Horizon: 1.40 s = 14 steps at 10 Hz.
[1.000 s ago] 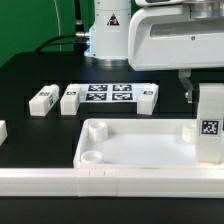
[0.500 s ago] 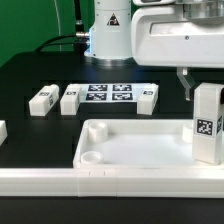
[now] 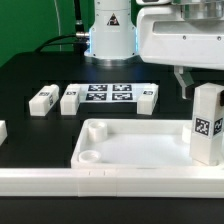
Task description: Assemble desk
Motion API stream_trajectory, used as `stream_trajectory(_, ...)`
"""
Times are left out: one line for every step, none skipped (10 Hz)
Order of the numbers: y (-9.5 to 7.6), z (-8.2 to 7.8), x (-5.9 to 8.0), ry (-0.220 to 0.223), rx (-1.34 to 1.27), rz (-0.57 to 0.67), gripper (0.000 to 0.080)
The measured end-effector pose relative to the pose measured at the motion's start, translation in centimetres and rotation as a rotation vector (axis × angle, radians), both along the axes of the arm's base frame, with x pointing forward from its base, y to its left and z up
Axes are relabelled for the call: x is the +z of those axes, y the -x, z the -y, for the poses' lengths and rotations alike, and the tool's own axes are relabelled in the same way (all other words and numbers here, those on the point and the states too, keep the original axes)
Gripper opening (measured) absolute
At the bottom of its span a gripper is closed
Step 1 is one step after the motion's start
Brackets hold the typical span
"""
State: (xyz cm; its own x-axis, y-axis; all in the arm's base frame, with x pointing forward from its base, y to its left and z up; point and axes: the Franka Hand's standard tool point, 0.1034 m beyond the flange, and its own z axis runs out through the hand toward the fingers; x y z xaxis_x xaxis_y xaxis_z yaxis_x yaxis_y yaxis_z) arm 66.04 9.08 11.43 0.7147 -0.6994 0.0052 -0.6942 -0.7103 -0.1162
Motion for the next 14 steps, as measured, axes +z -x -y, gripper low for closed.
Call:
stream_trajectory(0.11, -0.09, -0.14, 0.003, 0.038, -0.010, 0.0577)
stream_trajectory(0.07, -0.14, -0.19, 0.014, 0.132, -0.005, 0.0634)
stream_trajectory(0.11, -0.29, -0.23, 0.022, 0.243, 0.003, 0.0634)
stream_trajectory(0.16, -0.46, -0.25, 0.028, 0.328, 0.007, 0.0645)
stream_trajectory(0.15, -0.45, -0.26, 0.037, 0.441, 0.016, 0.0645)
stream_trajectory(0.14, -0.46, -0.26, 0.043, 0.528, 0.023, 0.0649)
stream_trajectory(0.16, -0.46, -0.31, 0.050, 0.623, 0.030, 0.0649)
stream_trajectory(0.17, -0.57, -0.31, 0.056, 0.682, 0.034, 0.0649)
stream_trajectory(0.17, -0.56, -0.31, 0.072, 0.800, 0.041, 0.0649)
stream_trajectory(0.16, -0.45, -0.31, 0.078, 0.879, 0.047, 0.0649)
stream_trajectory(0.19, -0.43, -0.30, 0.083, 0.965, 0.052, 0.0649)
stream_trajectory(0.19, -0.53, -0.24, 0.090, 1.031, 0.056, 0.0649)
stream_trajectory(0.16, -0.65, -0.18, 0.098, 1.066, 0.056, 0.0649)
stream_trajectory(0.20, -0.57, -0.19, 0.104, 1.141, 0.057, 0.0649)
